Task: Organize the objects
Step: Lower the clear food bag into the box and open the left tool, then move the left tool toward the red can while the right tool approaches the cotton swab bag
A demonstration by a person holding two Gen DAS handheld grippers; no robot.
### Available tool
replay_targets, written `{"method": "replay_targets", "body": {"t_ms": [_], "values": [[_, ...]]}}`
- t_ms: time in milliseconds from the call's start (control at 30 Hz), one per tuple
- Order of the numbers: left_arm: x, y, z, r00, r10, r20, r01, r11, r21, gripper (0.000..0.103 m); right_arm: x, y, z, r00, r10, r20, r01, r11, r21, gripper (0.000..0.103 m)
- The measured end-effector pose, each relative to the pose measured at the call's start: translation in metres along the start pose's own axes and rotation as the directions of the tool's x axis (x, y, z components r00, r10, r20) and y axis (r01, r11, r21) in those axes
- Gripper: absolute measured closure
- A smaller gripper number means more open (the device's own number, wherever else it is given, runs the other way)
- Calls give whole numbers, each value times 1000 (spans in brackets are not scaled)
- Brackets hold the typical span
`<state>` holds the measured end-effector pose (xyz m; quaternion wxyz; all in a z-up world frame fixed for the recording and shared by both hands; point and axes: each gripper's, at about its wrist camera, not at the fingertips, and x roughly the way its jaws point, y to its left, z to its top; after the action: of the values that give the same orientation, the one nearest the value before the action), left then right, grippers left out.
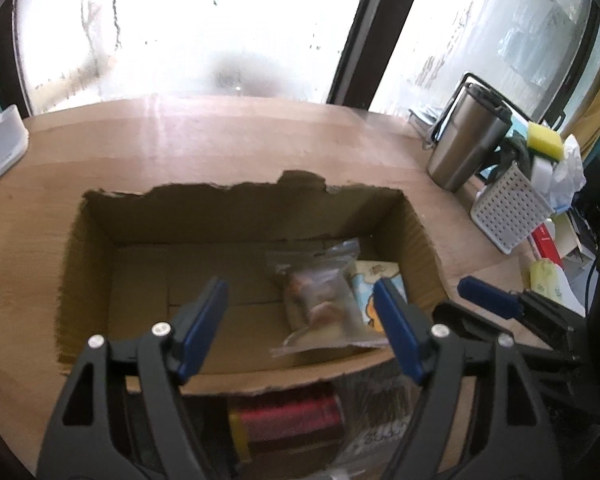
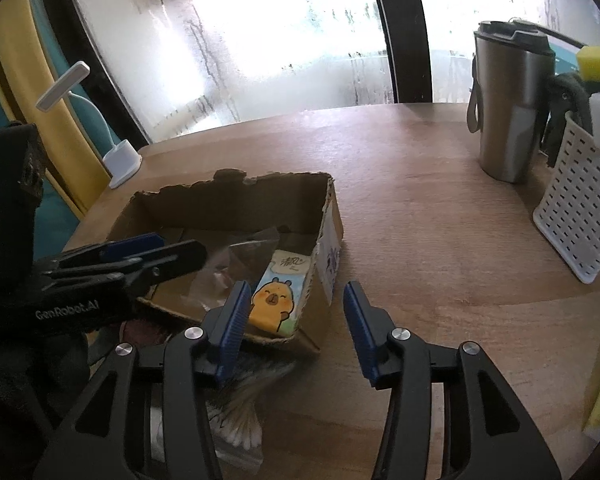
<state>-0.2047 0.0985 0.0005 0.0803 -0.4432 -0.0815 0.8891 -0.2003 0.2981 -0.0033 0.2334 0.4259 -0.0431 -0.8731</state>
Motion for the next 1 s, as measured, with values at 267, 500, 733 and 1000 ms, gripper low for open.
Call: {"method": "replay_targets", "body": {"t_ms": [267,500,733,1000], "values": [[-26,14,-12,999,-3,40,3,1000,-9,27,-11,15,-6,1000,-22,14,23,1000,-16,51],[-45,23,-22,998,3,70,-1,1000,-23,27,-18,28,-13,999,-30,19,31,999,-31,51],[-58,27,-31,996,5,86,-2,1000,-27,27,-23,37,-20,999,-34,20,35,998,-43,51],[-66,34,-39,996,5,93,-2,999,-34,27,-26,47,-27,999,-37,16,38,998,-57,51]]}}
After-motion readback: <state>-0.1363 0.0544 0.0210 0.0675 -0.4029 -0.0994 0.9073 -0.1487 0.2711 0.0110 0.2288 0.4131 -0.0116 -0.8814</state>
